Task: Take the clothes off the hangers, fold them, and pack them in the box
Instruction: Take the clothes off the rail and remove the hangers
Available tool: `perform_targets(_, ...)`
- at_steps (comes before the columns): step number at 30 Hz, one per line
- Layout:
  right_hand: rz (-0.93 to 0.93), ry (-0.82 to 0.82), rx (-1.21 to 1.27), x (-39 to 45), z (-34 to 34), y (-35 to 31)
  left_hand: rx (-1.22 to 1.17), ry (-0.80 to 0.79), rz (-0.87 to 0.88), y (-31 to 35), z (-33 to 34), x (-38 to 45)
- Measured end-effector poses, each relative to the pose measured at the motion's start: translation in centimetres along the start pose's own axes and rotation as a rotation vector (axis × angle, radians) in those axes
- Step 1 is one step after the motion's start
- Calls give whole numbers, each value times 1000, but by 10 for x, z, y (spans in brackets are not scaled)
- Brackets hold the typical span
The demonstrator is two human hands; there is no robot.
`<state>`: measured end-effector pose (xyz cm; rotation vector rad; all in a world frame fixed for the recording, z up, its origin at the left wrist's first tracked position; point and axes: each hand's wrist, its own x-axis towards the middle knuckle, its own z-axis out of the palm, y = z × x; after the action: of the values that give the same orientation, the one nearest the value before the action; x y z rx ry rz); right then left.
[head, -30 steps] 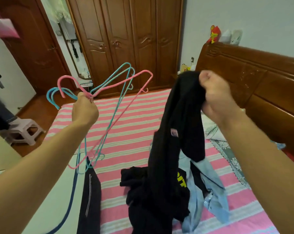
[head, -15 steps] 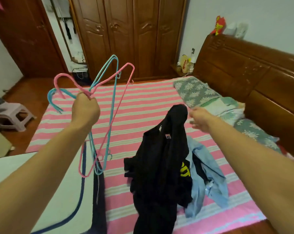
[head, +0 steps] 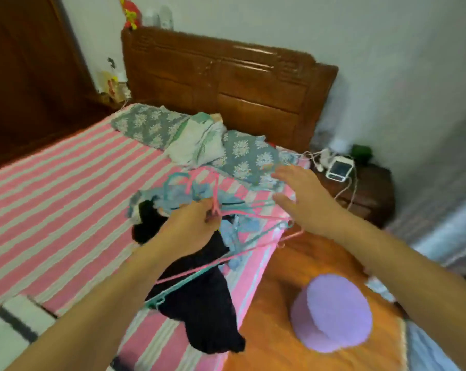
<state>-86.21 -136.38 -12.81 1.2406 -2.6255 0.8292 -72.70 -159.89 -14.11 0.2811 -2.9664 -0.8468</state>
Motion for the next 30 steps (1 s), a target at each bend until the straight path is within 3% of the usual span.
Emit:
perform_targets(2, -49, -152, -246, -74, -39, 7, -46, -137, 162, 61, 27, -1)
perform_targets(5, 215, -303, -401, -202, -94, 3, -184, -388, 414, 166, 75, -21)
perform_targets(9, 802, -187, -277, -382, -150, -15, -117, -533, 767, 300, 162, -73)
perform_targets(12, 1066, -29, -47, -511, -184, -37, -151, -486, 996, 391, 229, -147)
perform_targets(14, 1219, 35, -20, -595, -208, -55, -352, -498, 1123, 442, 269, -211)
perform_targets(18, 1436, 256, 56, -742, -239, -100, -767, -631, 1083, 528, 340, -348)
perform_targets(25, 1684, 681, 79, -898, -278, -164, -944, -786, 950, 676, 404, -535)
perform_targets(30, 1816, 1030, 322, -991, -293, -183, -1063, -1002, 921, 750, 441, -637)
